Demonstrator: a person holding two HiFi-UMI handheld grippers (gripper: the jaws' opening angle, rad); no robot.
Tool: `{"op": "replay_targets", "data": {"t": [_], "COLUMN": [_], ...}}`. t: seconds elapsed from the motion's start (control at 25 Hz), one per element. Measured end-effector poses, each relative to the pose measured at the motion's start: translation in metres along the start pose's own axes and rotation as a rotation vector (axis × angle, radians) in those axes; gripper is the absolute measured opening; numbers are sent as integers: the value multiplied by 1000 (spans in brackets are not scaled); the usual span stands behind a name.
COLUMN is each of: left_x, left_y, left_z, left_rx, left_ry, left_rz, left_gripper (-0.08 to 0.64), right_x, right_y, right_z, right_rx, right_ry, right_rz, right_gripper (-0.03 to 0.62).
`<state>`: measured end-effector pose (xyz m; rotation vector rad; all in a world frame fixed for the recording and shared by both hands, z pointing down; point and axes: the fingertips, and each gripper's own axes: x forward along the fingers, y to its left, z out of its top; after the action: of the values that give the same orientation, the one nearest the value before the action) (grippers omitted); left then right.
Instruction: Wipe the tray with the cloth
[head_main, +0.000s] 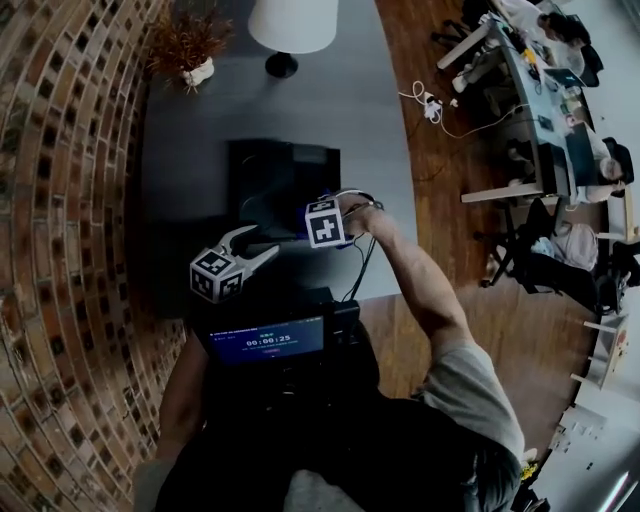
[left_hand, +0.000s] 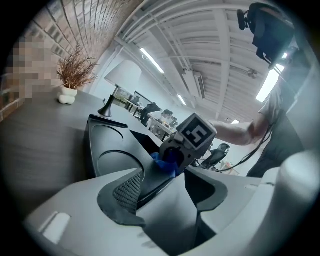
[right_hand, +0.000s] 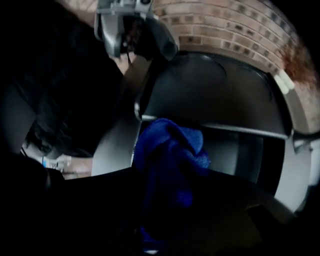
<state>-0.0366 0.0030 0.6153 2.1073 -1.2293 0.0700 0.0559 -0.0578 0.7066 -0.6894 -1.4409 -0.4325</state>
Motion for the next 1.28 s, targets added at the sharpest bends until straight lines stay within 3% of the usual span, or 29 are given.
{"op": "replay_targets", "data": {"t": [0.08, 0.12, 0.2, 0.28, 0.32, 0.4, 0.56, 0.72, 0.76, 0.88, 0.92, 1.0, 1.04, 1.12, 1.2, 1.28], "left_x": [0, 0, 0, 0, 0, -1, -3, -3, -2, -4, -9, -25, -33, -45, -45, -36], "left_y": [-1, -1, 0, -1, -1, -2, 3, 2, 0, -2, -1, 9, 19, 43, 68, 86], "left_z": [-1, -1, -1, 1, 2, 5, 4, 6, 6, 11, 17, 30, 36, 43, 43, 40], "left_rx": [-8, -9, -11, -23, -33, -51, -64, -68, -70, -78, -86, -110, -124, -153, -195, -246], "left_ry": [2, 2, 0, -4, -7, -12, -18, -24, -23, -45, -71, -141, -173, -210, -211, -193], "left_rz": [-6, -7, -10, -19, -24, -30, -25, -20, -24, -38, -35, -4, 23, 83, 121, 133], "left_gripper": [259, 259, 259, 259, 259, 259, 259, 259, 259, 260, 260, 261, 261, 261, 261, 263], "right_x": [-12, -30, -80, -124, -135, -142, -74, 34, 38, 1, -20, -71, -96, -127, -127, -97], "right_y": [16, 15, 7, 18, 31, 66, 124, 157, 160, 170, 173, 166, 153, 113, 68, 30], "right_z": [1, -1, -19, -61, -89, -144, -204, -207, -208, -218, -218, -213, -206, -179, -134, -93], "right_rx": [189, 290, 461, 609, 681, 821, 1020, 978, 978, 1028, 1034, 1040, 1055, 1118, 1195, 1270], "right_ry": [-171, -286, -506, -611, -606, -504, -296, -41, -19, -25, -42, -132, -225, -517, -843, -994], "right_rz": [62, 47, -81, -225, -283, -359, -380, -355, -373, -382, -379, -423, -464, -500, -403, -247], "right_gripper": [158, 158, 161, 163, 163, 164, 164, 195, 206, 397, 397, 397, 396, 387, 347, 347]}}
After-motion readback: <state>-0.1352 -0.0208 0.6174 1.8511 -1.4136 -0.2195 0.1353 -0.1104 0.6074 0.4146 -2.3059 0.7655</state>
